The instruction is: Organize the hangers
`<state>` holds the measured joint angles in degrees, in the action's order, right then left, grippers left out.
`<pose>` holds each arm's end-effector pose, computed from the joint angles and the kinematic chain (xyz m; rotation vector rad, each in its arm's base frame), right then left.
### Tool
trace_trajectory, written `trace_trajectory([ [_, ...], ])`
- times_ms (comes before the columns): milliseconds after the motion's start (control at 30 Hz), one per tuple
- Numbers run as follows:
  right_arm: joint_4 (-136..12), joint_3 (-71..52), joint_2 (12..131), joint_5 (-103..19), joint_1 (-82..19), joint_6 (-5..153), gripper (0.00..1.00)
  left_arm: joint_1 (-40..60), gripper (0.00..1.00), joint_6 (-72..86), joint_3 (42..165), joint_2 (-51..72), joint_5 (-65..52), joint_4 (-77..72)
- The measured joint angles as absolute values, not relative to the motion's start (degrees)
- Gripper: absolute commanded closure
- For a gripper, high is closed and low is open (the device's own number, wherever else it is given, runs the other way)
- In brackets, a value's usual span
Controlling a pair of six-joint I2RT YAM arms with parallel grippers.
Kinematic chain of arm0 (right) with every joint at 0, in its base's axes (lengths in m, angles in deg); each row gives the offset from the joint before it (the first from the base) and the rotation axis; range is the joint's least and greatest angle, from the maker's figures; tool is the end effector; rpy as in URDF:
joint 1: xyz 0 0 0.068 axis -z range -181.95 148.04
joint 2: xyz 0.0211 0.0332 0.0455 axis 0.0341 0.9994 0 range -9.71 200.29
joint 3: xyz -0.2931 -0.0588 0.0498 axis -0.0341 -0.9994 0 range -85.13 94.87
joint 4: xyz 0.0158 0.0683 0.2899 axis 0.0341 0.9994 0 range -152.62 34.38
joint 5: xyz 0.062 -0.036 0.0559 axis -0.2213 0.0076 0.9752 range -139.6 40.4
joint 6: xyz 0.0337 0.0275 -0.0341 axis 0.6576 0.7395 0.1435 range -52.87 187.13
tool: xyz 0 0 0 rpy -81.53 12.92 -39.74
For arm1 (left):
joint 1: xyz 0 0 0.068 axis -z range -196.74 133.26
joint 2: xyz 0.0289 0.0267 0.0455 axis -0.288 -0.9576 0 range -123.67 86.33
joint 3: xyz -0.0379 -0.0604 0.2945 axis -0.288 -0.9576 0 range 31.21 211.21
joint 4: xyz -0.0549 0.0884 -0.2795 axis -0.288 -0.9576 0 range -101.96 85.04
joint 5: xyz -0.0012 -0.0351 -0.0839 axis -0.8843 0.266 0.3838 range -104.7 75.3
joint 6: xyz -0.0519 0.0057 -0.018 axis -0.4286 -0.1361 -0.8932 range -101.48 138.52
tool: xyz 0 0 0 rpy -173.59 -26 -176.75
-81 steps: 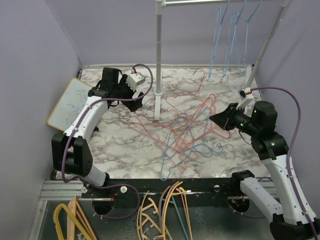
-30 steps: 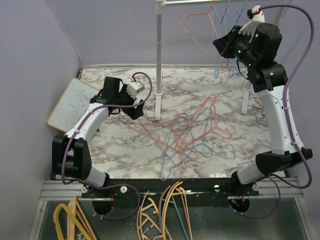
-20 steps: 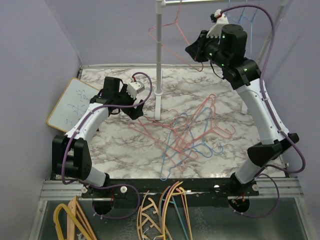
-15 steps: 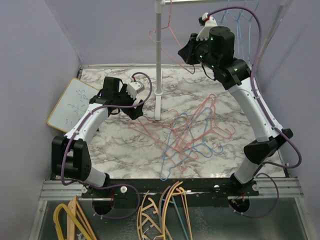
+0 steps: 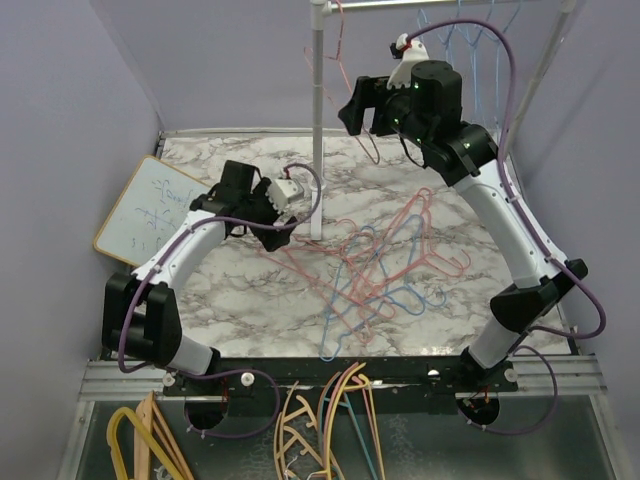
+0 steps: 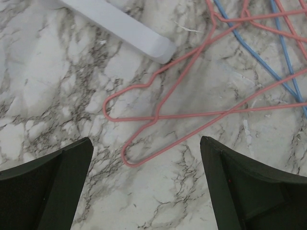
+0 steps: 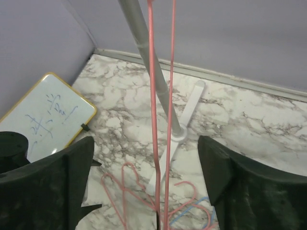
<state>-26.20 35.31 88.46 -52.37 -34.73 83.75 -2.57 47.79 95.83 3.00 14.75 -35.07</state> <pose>0.3458 0.2206 0.5415 -0.2260 1.8405 0.5627 0.3292 -0.1021 0.2921 1.0735 2.0745 -0.4909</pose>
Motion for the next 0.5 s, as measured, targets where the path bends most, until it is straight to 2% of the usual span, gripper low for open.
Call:
trace_trajectory([
  [167, -25.76, 24.08, 81.44, -53.63, -34.88, 83.29, 0.01, 6.96, 0.05, 55.62, 91.15, 1.78, 8.81, -36.73],
  [267, -25.30, 17.00, 75.15, -53.66, -34.90, 83.57, 0.00, 7.73, 0.05, 57.43, 89.10, 0.18, 7.95, -37.15],
  [400, -24.91, 8.39, 64.61, -54.03, -34.90, 84.86, 0.00, 7.25, 0.15, 56.25, 89.55, -2.68, 6.25, -35.62],
  [500, -24.88, 4.12, 57.40, -55.49, -34.90, 85.80, 0.00, 7.23, 0.18, 54.07, 91.61, -7.01, 4.37, -33.35],
])
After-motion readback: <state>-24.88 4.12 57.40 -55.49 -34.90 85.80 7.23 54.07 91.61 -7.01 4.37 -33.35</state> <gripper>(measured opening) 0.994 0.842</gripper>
